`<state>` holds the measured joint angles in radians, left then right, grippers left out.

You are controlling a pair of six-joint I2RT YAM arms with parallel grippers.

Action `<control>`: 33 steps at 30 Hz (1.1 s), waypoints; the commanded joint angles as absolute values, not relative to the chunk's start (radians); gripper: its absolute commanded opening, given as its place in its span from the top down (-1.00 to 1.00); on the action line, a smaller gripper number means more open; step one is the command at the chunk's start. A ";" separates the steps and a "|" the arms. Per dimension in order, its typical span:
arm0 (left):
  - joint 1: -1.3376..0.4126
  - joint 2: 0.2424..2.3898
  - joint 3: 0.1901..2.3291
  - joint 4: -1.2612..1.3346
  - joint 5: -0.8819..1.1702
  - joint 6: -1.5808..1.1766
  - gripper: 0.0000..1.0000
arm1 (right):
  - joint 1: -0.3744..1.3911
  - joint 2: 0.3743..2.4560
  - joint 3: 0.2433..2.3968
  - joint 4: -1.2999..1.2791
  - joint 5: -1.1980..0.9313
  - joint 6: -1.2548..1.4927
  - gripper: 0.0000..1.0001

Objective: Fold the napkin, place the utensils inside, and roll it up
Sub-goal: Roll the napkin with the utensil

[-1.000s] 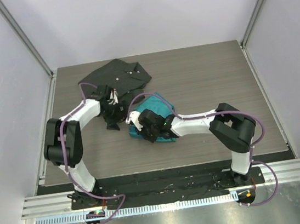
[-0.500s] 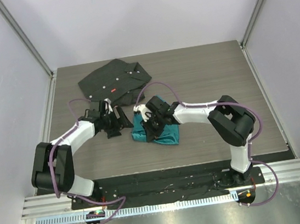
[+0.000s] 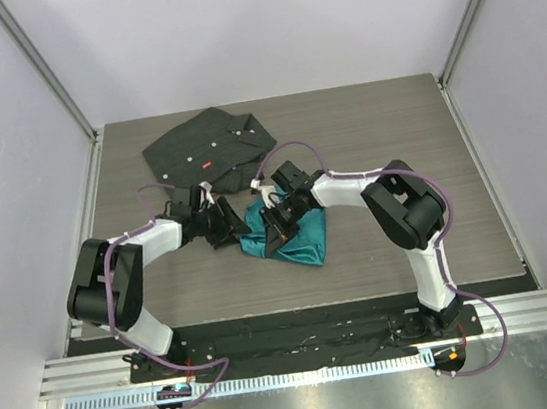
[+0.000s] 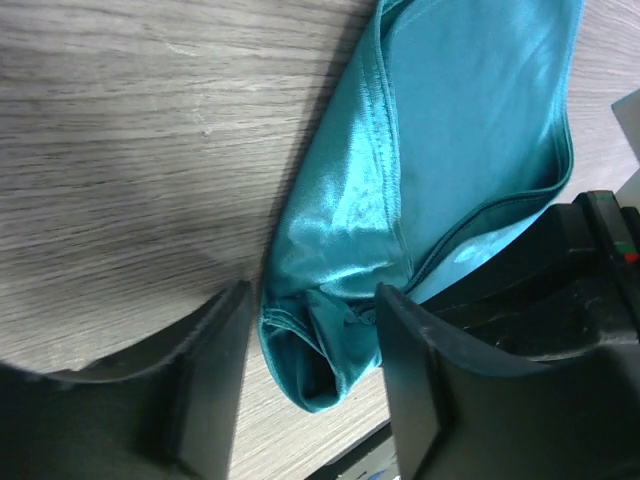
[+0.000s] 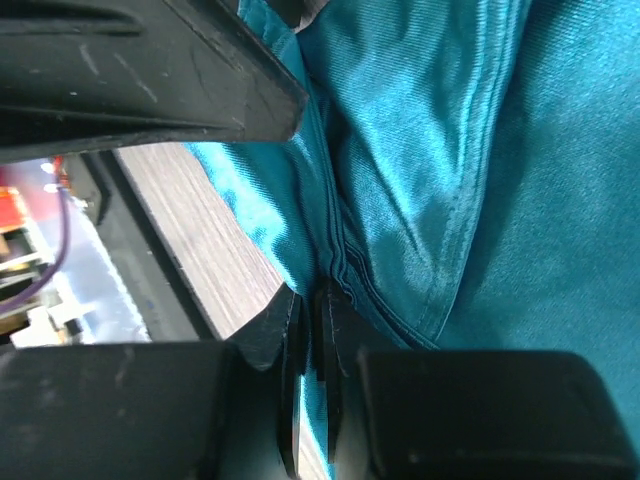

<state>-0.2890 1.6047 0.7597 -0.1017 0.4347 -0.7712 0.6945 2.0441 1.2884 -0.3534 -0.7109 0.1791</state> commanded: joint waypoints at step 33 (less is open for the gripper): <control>-0.356 1.770 0.949 -0.333 0.437 -0.637 1.00 | 0.793 1.499 1.048 -0.492 -0.149 0.043 -0.23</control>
<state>-0.3458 1.7496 0.9203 -0.2554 0.4385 -0.6895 0.7280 1.5658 1.1141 -0.4606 -0.2974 0.0803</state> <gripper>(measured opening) 0.028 0.605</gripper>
